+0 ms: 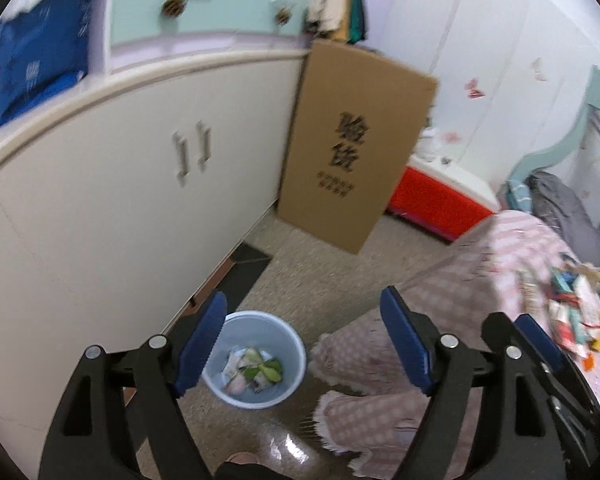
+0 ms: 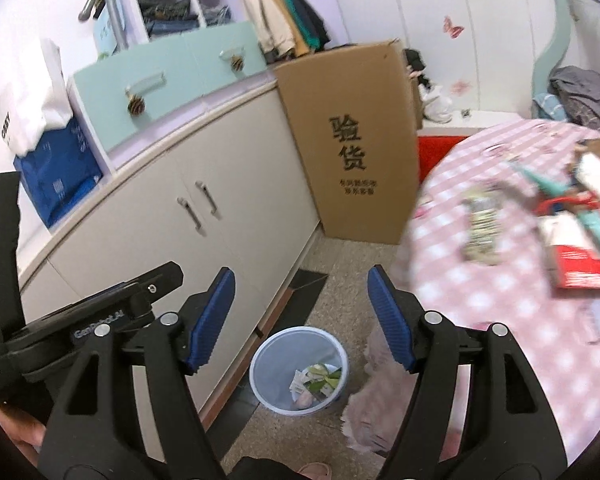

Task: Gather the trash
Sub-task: 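Grasp the snack wrapper with the left tool while the right tool grasps the orange bottle cap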

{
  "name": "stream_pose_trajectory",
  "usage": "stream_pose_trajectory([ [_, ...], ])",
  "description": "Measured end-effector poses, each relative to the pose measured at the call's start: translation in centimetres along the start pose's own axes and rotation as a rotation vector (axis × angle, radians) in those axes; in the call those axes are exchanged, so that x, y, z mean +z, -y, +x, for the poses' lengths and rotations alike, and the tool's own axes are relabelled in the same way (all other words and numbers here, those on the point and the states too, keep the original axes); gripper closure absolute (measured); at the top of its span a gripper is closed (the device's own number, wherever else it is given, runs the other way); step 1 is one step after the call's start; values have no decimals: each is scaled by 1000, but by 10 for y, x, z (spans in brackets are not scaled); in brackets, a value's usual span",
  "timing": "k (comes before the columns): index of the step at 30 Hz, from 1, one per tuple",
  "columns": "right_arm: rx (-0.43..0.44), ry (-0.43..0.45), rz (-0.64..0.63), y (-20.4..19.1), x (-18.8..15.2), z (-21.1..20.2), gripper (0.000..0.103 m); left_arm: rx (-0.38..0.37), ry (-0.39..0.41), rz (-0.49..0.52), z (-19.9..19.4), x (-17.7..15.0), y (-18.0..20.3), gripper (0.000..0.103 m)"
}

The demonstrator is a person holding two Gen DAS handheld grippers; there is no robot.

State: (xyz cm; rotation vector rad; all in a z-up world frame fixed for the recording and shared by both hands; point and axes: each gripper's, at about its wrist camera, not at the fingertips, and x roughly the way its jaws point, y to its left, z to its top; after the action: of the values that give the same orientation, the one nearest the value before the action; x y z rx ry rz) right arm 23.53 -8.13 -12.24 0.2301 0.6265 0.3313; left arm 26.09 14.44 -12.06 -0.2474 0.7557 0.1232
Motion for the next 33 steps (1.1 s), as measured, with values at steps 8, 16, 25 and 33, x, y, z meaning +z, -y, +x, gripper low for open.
stream_pose_trajectory([
  [8,-106,28,52,69,7,-67,34,-100,8,149,-26,-16,85,23],
  [16,-275,-16,99,159,0,-111,33,-158,-27,288,-21,-35,161,23],
  [25,-366,-139,136,220,-2,-98,36,-149,-85,370,10,-38,204,23],
  [33,-369,-205,81,231,4,-77,74,-127,-115,394,37,-33,214,23],
])
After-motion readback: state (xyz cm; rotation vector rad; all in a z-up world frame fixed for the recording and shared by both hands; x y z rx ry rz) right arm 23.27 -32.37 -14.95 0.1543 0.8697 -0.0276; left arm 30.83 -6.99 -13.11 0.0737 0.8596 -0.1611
